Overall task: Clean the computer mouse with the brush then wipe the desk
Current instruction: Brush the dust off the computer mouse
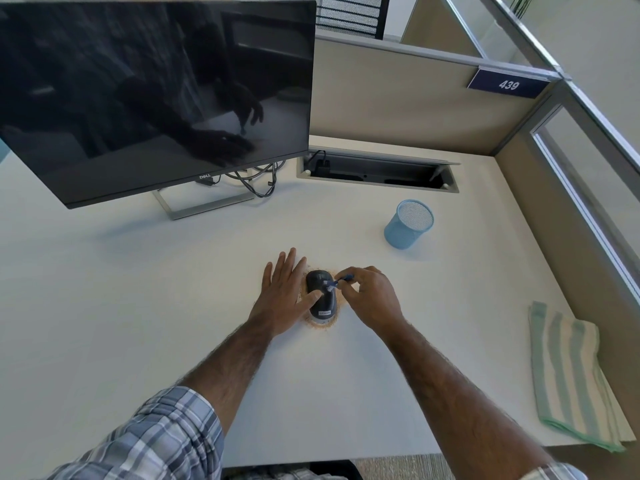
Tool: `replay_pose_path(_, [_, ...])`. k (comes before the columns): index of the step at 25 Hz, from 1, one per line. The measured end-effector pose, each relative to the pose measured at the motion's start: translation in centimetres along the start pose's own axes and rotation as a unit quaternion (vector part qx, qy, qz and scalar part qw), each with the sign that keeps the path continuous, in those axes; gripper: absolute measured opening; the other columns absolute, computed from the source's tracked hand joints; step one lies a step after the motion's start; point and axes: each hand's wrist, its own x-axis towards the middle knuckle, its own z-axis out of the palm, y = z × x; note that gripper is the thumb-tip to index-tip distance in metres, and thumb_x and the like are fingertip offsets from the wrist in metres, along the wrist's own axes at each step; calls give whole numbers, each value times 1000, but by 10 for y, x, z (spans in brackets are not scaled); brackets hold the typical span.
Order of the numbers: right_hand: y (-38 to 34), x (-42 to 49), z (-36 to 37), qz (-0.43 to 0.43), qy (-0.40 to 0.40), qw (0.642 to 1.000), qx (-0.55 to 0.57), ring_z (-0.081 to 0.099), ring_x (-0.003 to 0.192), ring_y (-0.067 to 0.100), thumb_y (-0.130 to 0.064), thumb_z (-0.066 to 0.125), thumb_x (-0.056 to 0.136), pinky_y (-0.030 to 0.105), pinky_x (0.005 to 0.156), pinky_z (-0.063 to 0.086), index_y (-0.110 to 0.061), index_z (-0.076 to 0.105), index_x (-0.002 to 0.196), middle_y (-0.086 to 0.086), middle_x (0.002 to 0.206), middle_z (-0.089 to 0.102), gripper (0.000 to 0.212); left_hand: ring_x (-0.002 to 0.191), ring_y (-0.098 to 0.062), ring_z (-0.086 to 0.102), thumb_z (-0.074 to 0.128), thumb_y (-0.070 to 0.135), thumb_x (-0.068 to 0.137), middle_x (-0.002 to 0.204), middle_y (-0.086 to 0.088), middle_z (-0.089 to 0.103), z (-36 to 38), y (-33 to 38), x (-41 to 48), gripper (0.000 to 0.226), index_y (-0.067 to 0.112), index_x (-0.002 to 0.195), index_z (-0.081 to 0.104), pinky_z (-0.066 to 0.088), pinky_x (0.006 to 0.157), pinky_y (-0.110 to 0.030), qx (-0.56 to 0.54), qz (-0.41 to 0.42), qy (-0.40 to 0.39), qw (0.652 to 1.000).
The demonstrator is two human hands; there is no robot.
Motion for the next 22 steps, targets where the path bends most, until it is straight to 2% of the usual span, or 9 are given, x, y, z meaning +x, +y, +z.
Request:
replay_pose_path(2, [0,2,-2,1,14,1000,-8,56,94,12,-22,61,97,34,83,50,-22,75,110,-7,95,69,20,154,-16,-27,-3,84,85,170,0,-20,0,1,1,101,22,164,4,-17,123,-43,5,-2,-1,1000])
replay_pose_path(5, [0,5,0,-22,6,1000,-1,56,94,11,-21,61,96,32,81,48,-23,76,107,-13,91,66,19,155,-18,-25,-6,85,84,171,-1,-19,0,1,1,103,22,164,5,-16,123,-43,9,-2,0,1000])
replay_pose_path(8, [4,8,1,2,8,1000,-23,56,97,14,-22,60,97,36,84,49,-23,75,108,-8,95,71,19,154,-17,-26,3,81,89,170,-1,-20,-1,2,0,96,22,164,4,-17,123,-43,9,-5,-4,1000])
replay_pose_path(12, [4,9,3,-19,-19,1000,5,54,96,9,-23,62,97,24,77,45,-24,75,110,-12,97,67,19,155,-18,-25,7,76,90,170,-2,-20,-1,3,1,92,22,164,4,-16,124,-44,13,-8,-10,1000])
replay_pose_path(13, [4,10,3,-13,-21,1000,0,55,96,11,-23,62,97,24,76,45,-24,75,110,-12,97,68,18,154,-18,-26,8,75,90,170,-2,-20,-1,3,0,91,22,164,4,-16,124,-44,11,-7,-10,1000])
replay_pose_path(16, [3,14,3,-13,9,1000,-25,56,98,13,-25,60,97,34,87,45,-26,75,108,-7,97,73,18,155,-18,-25,10,74,92,171,-2,-19,-1,1,1,90,21,164,6,-14,125,-45,8,-6,-5,1000])
replay_pose_path(18, [2,18,4,-40,4,999,-33,55,99,12,-27,61,97,34,92,40,-27,75,107,-8,97,74,17,155,-18,-24,10,74,92,171,-2,-18,0,1,1,90,21,164,7,-14,124,-44,9,-5,-4,1000])
replay_pose_path(22, [3,25,3,-31,0,998,-60,55,102,13,-27,59,99,41,97,43,-27,74,110,-8,102,74,19,155,-18,-23,13,73,91,171,-2,-17,0,1,1,90,20,164,7,-14,125,-45,2,-9,-3,1000])
